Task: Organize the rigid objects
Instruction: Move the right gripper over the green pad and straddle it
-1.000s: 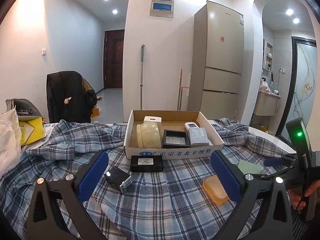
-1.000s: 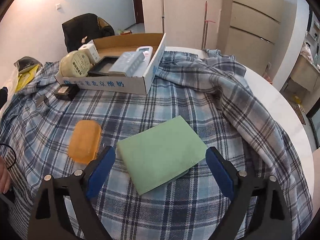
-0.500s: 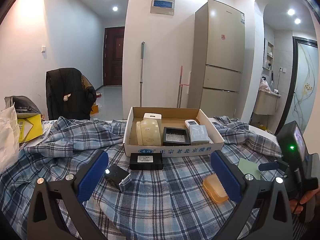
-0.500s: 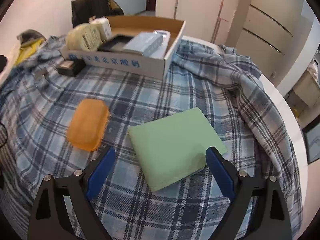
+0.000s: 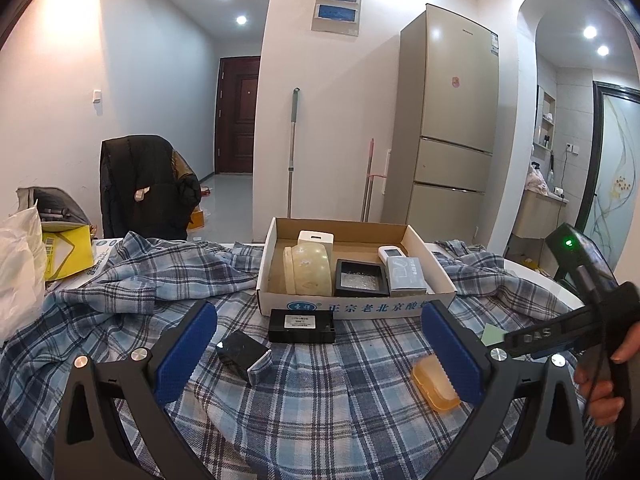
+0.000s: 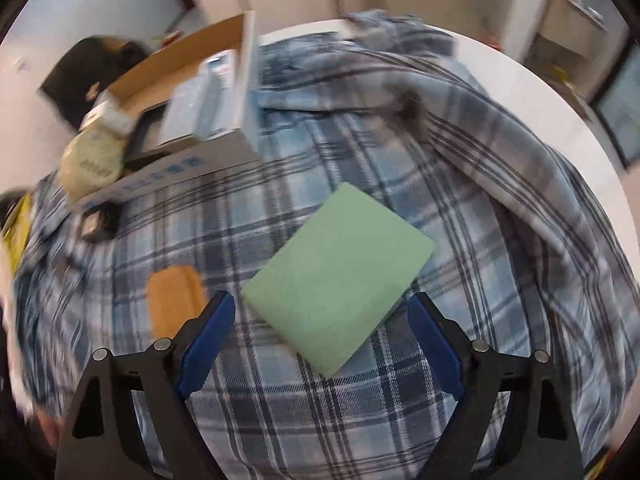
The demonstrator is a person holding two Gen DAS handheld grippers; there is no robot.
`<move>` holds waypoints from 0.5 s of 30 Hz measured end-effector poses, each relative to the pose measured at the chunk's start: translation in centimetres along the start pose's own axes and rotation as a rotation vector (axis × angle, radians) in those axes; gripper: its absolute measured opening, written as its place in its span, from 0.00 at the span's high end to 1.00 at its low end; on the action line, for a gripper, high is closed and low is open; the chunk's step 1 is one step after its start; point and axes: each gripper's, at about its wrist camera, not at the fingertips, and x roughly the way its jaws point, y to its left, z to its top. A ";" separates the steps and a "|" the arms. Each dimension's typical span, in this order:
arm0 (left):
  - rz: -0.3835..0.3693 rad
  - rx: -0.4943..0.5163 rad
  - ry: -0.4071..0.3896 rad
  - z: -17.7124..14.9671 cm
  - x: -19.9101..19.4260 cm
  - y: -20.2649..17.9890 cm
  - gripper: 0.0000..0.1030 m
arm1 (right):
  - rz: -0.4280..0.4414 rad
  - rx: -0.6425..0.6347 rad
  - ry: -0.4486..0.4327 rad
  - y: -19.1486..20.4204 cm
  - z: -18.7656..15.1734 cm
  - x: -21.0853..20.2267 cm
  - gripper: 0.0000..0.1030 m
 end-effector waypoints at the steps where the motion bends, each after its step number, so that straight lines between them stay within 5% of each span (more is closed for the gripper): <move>1: 0.000 0.002 0.001 0.0 0.0 -0.1 0.00 | -0.009 0.038 0.002 0.0 -0.1 0.2 0.15; 8: 0.009 0.001 -0.001 -0.1 0.0 -0.1 0.00 | -0.141 0.181 -0.034 1.4 0.1 0.7 0.15; 15: 0.009 -0.016 0.012 -0.1 0.1 0.2 0.00 | -0.180 0.157 0.014 3.0 0.7 2.1 0.15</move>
